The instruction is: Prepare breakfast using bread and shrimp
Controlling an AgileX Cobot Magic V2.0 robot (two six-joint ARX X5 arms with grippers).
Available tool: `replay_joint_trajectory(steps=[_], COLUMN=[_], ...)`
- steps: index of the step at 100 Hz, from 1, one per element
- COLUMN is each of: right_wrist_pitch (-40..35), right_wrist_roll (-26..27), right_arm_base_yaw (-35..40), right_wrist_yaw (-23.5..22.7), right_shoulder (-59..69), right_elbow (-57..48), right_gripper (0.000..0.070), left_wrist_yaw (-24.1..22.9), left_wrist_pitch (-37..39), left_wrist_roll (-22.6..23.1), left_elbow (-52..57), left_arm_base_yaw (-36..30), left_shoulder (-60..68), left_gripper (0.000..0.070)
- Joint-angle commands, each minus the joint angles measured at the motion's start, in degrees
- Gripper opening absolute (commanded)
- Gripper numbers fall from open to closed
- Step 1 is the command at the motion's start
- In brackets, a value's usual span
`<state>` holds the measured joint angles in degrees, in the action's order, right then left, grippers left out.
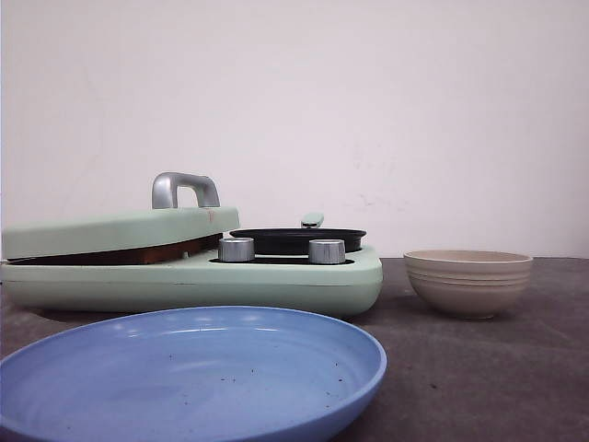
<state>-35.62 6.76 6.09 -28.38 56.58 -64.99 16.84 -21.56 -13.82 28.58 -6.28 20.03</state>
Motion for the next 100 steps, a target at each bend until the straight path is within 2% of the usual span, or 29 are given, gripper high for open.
replay_joint_trajectory(steps=[1, 13, 42, 52, 64, 70, 81, 100], right_wrist_pitch=[1.16, 4.90, 15.08, 15.32, 14.84, 16.87, 12.44, 13.27], right_wrist_roll=[-2.21, -2.95, -4.44, -4.15, -2.60, 1.68, 2.47, 4.50], right_arm_base_yaw=[1.66, 5.18, 8.83, 8.79, 8.79, 8.79, 8.79, 8.79], right_wrist_yaw=[-0.13, 0.31, 6.58, 9.16, 9.31, 8.76, 11.02, 13.81], right_shoulder=[-0.96, -4.44, -22.08, -29.83, -38.53, -42.10, -46.73, -48.92], right_elbow=[0.61, 5.01, 25.46, 32.09, 39.45, 41.81, 43.76, 44.87], right_gripper=[0.0000, 0.0000, 0.0000, 0.0000, 0.0000, 0.0000, 0.0000, 0.0000], left_wrist_yaw=[0.17, 0.90, 1.11, 0.52, -0.55, -0.68, -1.05, -2.91], left_wrist_pitch=[1.07, 2.29, 2.71, 2.80, 3.17, 3.28, 2.82, 2.19], left_wrist_roll=[-1.53, -2.21, -1.88, -1.88, -2.29, -3.08, -6.12, -7.85], left_elbow=[0.28, 0.28, 0.07, -1.40, -5.09, -7.13, -9.55, -9.68], left_arm_base_yaw=[-0.11, -0.11, -0.11, -0.11, -0.11, -0.07, -0.09, -0.09], left_shoulder=[0.11, 0.02, -2.75, -4.50, -7.89, -9.86, -13.07, -15.28], left_gripper=[0.0000, 0.0000, 0.0000, 0.0000, 0.0000, 0.0000, 0.0000, 0.0000])
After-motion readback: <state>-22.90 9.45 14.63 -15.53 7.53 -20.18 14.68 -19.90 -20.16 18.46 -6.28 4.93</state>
